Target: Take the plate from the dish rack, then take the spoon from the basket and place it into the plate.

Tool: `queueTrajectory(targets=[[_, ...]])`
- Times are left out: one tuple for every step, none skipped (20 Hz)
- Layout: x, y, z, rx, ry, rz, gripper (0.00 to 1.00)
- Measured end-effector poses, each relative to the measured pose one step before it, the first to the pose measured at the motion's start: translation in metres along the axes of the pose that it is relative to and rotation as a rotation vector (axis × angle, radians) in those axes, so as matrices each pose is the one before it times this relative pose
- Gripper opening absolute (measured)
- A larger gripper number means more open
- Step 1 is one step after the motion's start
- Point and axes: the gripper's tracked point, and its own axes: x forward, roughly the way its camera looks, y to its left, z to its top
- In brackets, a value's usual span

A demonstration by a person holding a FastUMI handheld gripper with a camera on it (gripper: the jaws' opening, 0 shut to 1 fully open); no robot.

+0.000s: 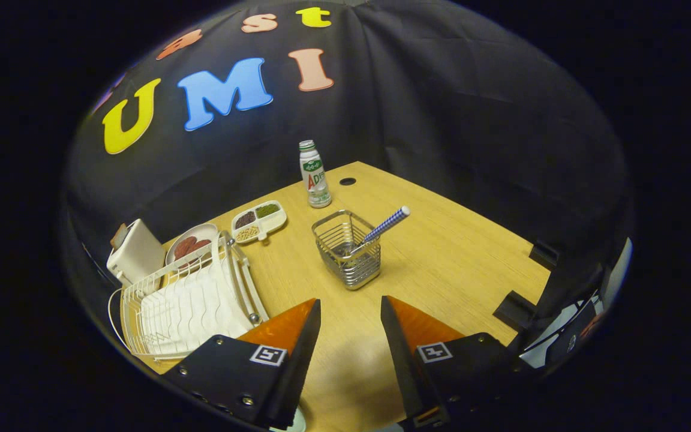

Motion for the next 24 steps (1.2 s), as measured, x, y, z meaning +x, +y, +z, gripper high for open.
queueTrajectory(targets=[[0.00453, -0.00485, 0.00873, 0.01255, -0.01278, -0.01971, 0.64], [0.00475, -0.00369, 0.00815, 0.01044, -0.00907, -0.01996, 0.64], [0.00492, -0.0032, 0.00649, 0.00987, -0.00909, -0.01786, 0.65], [0.00446, -0.00273, 0.00698, 0.01016, -0.0072, -0.01516, 0.65], [0.00612, -0.00156, 0.00593, 0.01212, -0.00702, -0.01402, 0.65], [0.00449, -0.00052, 0.00566, 0.0159, -0.0054, -0.01082, 0.65], [0.00678, -0.00048, 0.00495, 0.01684, -0.00535, -0.01139, 0.64], [0.00549, -0.00043, 0.00447, 0.01745, -0.00417, -0.00921, 0.64], [0.0057, -0.00008, 0.00257, 0.01724, -0.00274, -0.00852, 0.64], [0.00561, -0.00103, 0.00302, 0.0154, -0.00092, -0.01048, 0.64], [0.00562, -0.00056, 0.00139, 0.01552, -0.00001, -0.00919, 0.64], [0.00571, -0.00093, 0.00197, 0.01695, -0.00173, -0.01015, 0.64], [0.0063, -0.00101, 0.00029, 0.01786, 0.00191, -0.00861, 0.64], [0.00566, -0.00056, 0.00033, 0.02007, 0.00196, -0.0072, 0.64], [0.00512, 0.00117, -0.00088, 0.02162, 0.00378, 0.00114, 0.65], [0.00461, 0.00121, 0.00103, 0.02139, -0.00134, 0.00321, 0.65], [0.00471, 0.00025, 0.00158, 0.01889, -0.00584, 0.0026, 0.65], [0.00428, -0.00151, 0.00157, 0.01205, -0.00575, -0.00255, 0.64], [0.0044, -0.00208, 0.00031, 0.00838, -0.00483, -0.00233, 0.65], [0.00411, -0.0009, -0.00013, 0.00597, 0.00138, 0.00004, 0.64], [0.00311, -0.00042, -0.00139, 0.00668, 0.00198, 0.00908, 0.64], [0.00299, 0.00281, 0.00071, 0.0066, -0.002, 0.00969, 0.6], [0.00457, -0.00018, -0.00035, 0.00356, 0.00232, 0.00311, 0.56], [0.0015, 0.00308, 0.00116, 0.001, -0.00428, 0.02251, 0.57]])
